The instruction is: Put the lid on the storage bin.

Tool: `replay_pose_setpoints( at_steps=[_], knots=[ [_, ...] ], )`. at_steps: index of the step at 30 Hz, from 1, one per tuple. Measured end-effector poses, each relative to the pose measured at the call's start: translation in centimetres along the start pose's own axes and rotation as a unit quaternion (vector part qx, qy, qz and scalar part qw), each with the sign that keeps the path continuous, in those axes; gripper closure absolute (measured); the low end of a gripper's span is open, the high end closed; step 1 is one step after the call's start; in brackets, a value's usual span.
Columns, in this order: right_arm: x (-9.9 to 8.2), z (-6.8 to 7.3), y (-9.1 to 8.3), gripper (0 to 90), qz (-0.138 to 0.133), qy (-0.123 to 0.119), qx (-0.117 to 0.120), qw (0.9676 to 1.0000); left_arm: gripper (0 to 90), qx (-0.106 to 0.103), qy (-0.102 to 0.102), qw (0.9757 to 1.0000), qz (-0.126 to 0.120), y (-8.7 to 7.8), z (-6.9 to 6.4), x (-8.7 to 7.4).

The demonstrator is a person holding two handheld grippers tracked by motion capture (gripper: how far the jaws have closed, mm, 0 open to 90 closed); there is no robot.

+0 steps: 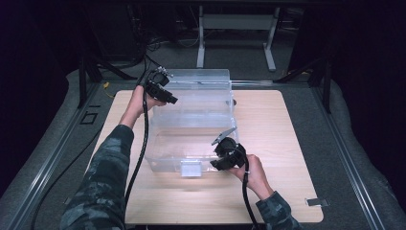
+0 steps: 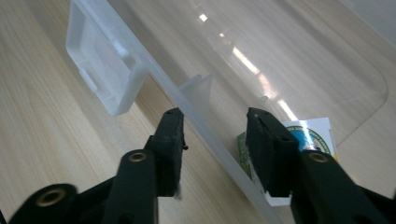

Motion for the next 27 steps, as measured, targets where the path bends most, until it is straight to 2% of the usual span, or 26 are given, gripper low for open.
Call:
replay_pose_setpoints(
  at_steps=[4,11,17,27],
  knots=[
    [-0.06,0.14,0.22,62.0,-0.006,0.004,-0.004,1.0,61.2,0.004,0.002,1.0,0.007,0.0,-0.13,0.08],
    [-0.14,0.29,0.57,62.2,-0.025,0.008,0.012,0.9996,63.6,0.001,0.006,1.0,0.006,-0.03,-0.2,0.09],
    [-0.25,0.51,0.55,60.5,-0.033,0.005,-0.009,0.9994,63.2,0.002,0.007,1.0,0.005,0.0,-0.21,0.1],
    [-0.37,0.55,0.66,58.9,-0.055,0.011,-0.007,0.9984,67.4,-0.003,0.011,0.9999,0.009,-0.07,-0.55,0.26]
  ],
)
Point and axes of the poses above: each handheld gripper's, and its own axes: y roughly forward along the jaws, x roughly out of its top, z roughly to its left, the point moved 6 cm from there along y, roughly forward along the jaws, and after that the axes turned 10 degrees about y, right-handed, at the moved point
